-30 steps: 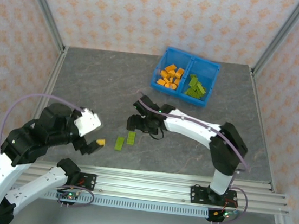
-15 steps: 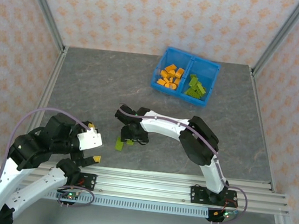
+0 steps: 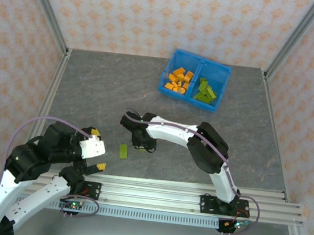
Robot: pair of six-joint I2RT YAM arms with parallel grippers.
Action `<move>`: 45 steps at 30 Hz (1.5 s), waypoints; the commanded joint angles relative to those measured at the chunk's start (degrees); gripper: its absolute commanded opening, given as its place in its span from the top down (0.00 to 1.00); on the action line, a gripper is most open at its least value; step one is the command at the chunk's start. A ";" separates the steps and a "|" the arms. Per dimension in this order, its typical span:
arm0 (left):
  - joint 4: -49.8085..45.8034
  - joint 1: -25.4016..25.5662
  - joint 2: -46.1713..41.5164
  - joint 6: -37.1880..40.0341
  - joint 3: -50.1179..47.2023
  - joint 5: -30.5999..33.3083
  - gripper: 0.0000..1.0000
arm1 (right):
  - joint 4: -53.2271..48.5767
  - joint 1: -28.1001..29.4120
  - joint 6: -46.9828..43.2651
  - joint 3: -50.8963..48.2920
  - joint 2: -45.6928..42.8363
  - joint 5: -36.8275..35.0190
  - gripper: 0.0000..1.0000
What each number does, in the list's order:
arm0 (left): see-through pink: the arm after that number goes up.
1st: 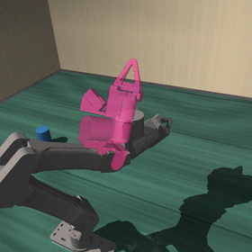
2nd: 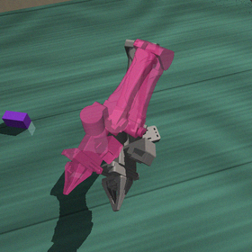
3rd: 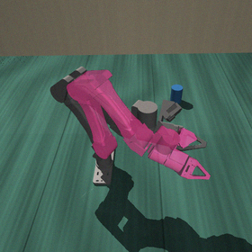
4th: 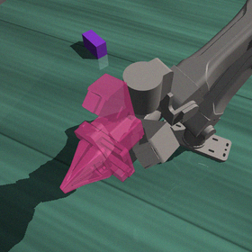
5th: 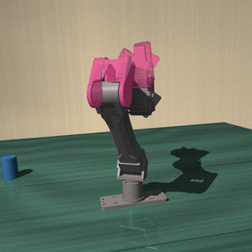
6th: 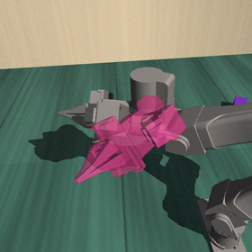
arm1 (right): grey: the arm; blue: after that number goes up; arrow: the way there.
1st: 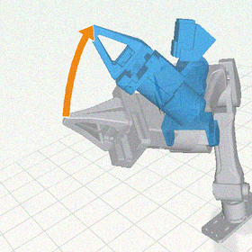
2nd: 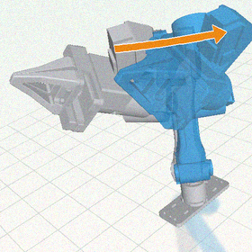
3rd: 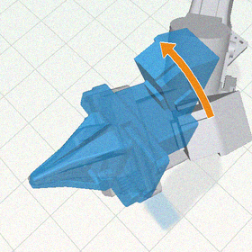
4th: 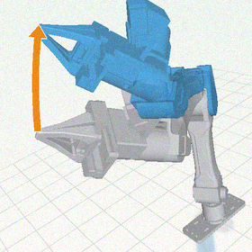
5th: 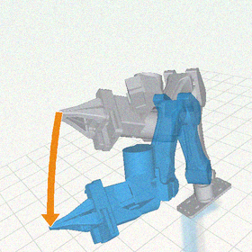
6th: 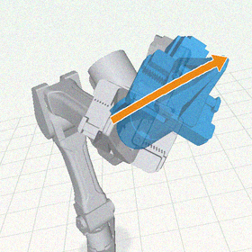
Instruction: Sort the legos into containers by color
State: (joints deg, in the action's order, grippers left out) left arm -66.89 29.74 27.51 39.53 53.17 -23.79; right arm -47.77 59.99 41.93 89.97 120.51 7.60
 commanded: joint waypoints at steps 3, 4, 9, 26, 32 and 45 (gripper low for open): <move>8.03 0.19 -0.99 -1.05 -0.59 -5.63 0.00 | 1.72 -1.68 0.57 -4.79 -9.45 -6.57 0.75; 10.07 0.15 -1.03 -1.86 -0.94 -7.34 0.00 | 2.26 -2.57 0.60 -5.70 -12.01 -7.40 0.75; 23.04 0.20 -0.46 -7.15 -3.26 -12.10 0.00 | 4.29 -9.63 -0.33 -10.02 -23.63 -10.10 0.74; 42.66 3.30 5.19 -23.27 -4.24 -10.17 0.01 | 7.09 -45.15 -15.71 5.27 -15.17 -8.04 0.73; 40.66 9.04 4.57 -23.84 -3.77 -2.80 0.01 | 1.51 -48.79 -18.17 26.66 3.15 -6.50 0.70; 43.85 13.00 5.12 -30.94 -5.53 4.36 0.01 | -6.21 -49.53 -19.87 44.99 11.44 -6.47 0.47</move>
State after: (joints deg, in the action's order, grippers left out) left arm -25.39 42.39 32.75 10.02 47.83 -21.89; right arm -51.75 10.83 23.03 135.31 136.18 1.17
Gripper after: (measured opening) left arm 0.994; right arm 0.536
